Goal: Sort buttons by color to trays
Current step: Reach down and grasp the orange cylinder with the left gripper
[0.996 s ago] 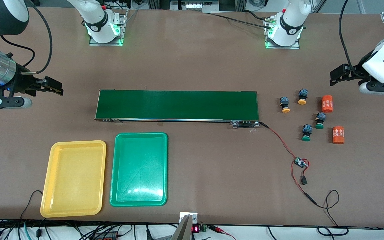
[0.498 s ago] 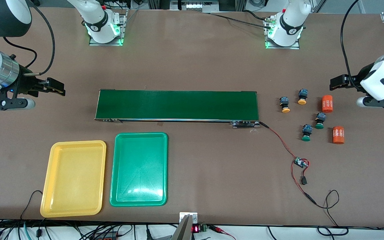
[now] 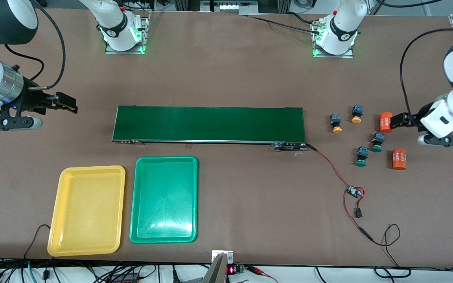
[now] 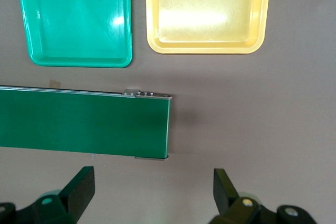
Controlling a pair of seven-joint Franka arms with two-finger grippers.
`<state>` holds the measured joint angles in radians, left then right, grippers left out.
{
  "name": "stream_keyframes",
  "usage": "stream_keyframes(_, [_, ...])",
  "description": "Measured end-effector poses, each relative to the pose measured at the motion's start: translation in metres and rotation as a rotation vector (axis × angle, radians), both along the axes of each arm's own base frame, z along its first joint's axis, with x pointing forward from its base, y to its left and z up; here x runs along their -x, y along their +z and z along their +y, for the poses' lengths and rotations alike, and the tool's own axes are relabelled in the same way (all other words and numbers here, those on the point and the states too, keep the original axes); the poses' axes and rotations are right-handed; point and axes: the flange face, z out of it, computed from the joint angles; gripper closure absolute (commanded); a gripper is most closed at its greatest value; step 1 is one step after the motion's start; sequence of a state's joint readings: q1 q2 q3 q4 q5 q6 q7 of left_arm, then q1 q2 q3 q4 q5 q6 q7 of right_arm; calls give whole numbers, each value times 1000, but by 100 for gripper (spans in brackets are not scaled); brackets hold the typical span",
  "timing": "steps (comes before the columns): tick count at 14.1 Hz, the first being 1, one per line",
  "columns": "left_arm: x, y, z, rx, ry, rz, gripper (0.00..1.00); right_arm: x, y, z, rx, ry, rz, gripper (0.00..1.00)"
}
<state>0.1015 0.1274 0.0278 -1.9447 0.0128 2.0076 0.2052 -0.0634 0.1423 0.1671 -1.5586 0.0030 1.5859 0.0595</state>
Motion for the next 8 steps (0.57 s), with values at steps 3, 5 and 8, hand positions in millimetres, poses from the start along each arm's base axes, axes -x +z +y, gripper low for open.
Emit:
stream_keyframes(3, [-4,-26,15,-84,-75,-93,0,-1,-2,0,0,0,3,0])
stream_keyframes(5, [-9,-48,38,-100,-99,-122,0,-1,-2,0,0,-1,4,0])
stream_keyframes(8, [-16,-97,76,-109,-128,-161,0,-2,-6,-1,-1,-2,10,0])
